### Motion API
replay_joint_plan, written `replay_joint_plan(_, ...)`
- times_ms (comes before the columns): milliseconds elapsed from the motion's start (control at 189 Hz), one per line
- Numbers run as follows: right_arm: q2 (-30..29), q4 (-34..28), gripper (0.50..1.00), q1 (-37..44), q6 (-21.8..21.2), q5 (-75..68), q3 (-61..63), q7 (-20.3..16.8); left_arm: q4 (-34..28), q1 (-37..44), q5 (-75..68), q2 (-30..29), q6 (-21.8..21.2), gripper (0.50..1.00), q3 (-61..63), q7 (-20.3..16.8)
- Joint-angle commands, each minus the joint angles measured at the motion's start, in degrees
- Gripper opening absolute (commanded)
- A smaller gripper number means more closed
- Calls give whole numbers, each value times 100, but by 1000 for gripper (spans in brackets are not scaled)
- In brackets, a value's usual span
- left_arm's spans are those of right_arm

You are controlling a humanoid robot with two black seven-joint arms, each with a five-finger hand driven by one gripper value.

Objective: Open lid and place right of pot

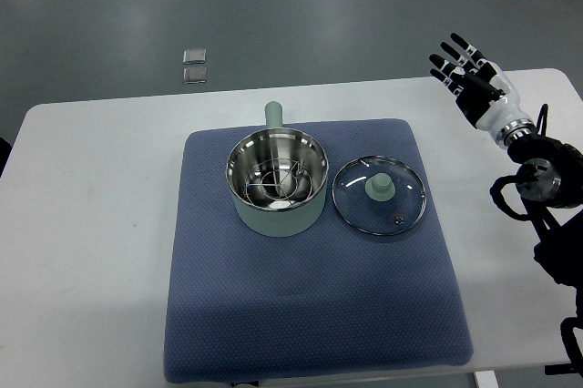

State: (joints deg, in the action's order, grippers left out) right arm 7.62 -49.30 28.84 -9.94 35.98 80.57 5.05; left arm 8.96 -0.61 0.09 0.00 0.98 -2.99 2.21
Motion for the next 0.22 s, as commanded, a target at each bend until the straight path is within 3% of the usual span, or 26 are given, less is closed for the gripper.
replay_joint_plan(0, -102, -10, 930, -98, -8, -3, 240, 137, 0, 0, 0, 0, -1, 1000, 0, -1)
replay_joint_plan(211, -234, -10, 930, -291, -52, -3, 266, 172, 0, 0, 0, 0, -1, 1000, 0, -1)
